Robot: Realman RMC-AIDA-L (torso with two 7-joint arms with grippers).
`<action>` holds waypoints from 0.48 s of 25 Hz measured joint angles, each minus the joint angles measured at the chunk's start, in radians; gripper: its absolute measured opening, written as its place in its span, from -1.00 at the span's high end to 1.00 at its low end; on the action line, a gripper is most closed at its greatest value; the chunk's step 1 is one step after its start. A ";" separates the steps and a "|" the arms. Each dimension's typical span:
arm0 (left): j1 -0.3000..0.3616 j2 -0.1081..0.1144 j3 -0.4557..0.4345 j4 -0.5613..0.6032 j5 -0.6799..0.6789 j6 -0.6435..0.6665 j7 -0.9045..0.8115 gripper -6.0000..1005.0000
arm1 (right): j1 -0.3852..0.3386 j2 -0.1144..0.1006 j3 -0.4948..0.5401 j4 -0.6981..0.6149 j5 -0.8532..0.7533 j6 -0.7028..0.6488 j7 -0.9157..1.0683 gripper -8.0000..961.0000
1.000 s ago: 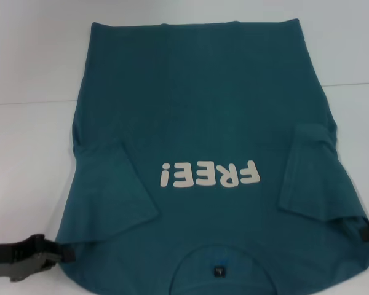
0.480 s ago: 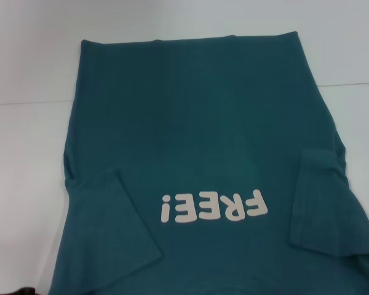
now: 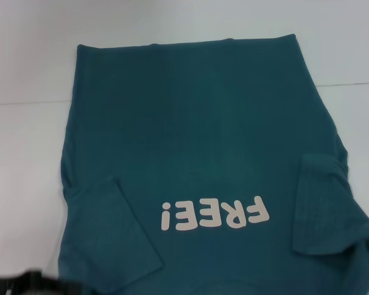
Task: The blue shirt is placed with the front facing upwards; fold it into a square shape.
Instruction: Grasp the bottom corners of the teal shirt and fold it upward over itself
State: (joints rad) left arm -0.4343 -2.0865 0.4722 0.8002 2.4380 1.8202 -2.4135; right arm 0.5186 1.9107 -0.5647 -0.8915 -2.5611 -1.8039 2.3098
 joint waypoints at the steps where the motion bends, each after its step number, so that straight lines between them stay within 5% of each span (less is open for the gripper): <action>1: -0.019 0.007 0.000 -0.018 -0.029 -0.001 0.001 0.93 | 0.009 -0.003 0.010 0.001 0.034 0.000 -0.005 0.94; 7: -0.157 0.050 -0.012 -0.135 -0.098 -0.120 -0.057 0.93 | 0.042 -0.007 0.057 0.008 0.183 0.070 0.015 0.94; 12: -0.259 0.055 -0.011 -0.200 -0.101 -0.320 -0.089 0.93 | 0.052 0.014 0.075 0.010 0.256 0.259 0.063 0.94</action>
State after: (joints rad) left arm -0.6929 -2.0314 0.4608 0.6006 2.3372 1.5007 -2.5025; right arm 0.5706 1.9246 -0.4899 -0.8815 -2.3047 -1.5453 2.3732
